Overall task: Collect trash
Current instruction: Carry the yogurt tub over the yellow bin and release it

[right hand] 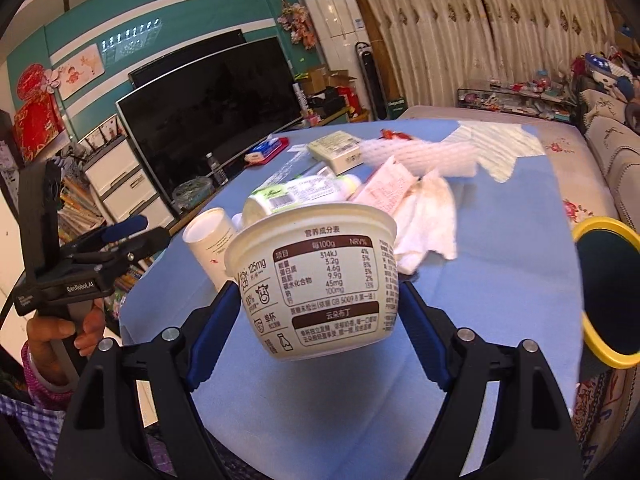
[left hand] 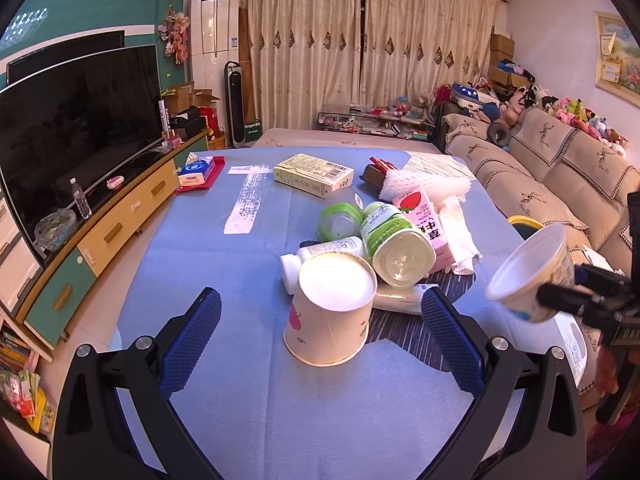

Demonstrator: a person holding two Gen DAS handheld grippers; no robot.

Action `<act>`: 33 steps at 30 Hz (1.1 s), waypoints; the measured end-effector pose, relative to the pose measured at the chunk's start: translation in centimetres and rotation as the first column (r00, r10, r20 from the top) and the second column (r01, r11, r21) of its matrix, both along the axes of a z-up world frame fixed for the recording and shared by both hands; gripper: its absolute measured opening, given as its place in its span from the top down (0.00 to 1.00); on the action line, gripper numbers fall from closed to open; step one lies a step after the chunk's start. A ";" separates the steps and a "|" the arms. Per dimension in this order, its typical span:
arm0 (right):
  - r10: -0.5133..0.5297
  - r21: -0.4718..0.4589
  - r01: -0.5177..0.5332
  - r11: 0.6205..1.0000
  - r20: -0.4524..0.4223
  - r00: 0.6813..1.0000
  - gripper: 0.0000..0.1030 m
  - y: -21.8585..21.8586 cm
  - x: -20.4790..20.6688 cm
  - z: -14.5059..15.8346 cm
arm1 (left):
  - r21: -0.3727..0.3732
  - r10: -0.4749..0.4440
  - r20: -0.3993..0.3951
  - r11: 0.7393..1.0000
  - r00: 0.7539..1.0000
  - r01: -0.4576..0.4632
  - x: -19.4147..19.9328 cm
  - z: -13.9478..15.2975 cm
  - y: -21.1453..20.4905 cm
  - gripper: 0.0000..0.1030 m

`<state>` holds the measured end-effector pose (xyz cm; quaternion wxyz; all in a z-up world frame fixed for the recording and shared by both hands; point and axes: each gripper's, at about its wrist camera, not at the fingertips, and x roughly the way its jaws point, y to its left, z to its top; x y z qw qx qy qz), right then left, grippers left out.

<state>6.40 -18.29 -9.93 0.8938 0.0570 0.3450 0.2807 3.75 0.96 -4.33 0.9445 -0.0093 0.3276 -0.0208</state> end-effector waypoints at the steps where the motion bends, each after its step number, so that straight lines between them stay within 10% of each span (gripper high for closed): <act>1: -0.043 0.001 0.043 0.999 0.005 0.999 0.26 -1.2 0.3 0.1 | 0.001 -0.011 -0.002 1.000 1.000 0.011 0.1 -0.1 -0.3 0.04; 6: -0.330 0.016 0.330 0.944 -0.006 0.944 0.26 -9.3 3.3 -0.1 | 0.011 -0.038 -0.015 0.999 0.999 0.038 0.5 -0.8 -1.2 0.04; 10: -0.562 -0.105 0.555 0.825 -0.046 0.826 0.26 -15.6 7.3 -3.0 | -0.010 -0.038 -0.037 0.999 0.999 0.038 1.3 -1.5 -1.3 0.04; 16: -0.677 -0.247 0.637 0.731 -0.141 0.722 0.26 -20.5 12.6 -8.9 | -0.011 -0.032 -0.070 0.999 0.997 0.031 2.9 -2.6 -1.6 0.04; 23: -0.705 -0.304 0.638 0.707 -0.229 0.672 0.26 -21.8 15.0 -13.0 | 0.004 -0.036 -0.097 0.999 0.995 0.036 4.9 -3.9 -2.7 0.04; 33: -0.704 -0.284 0.646 0.708 -0.211 0.678 0.21 -21.9 14.3 -12.8 | 0.020 -0.028 -0.135 0.999 0.991 0.031 6.9 -5.8 -2.7 0.04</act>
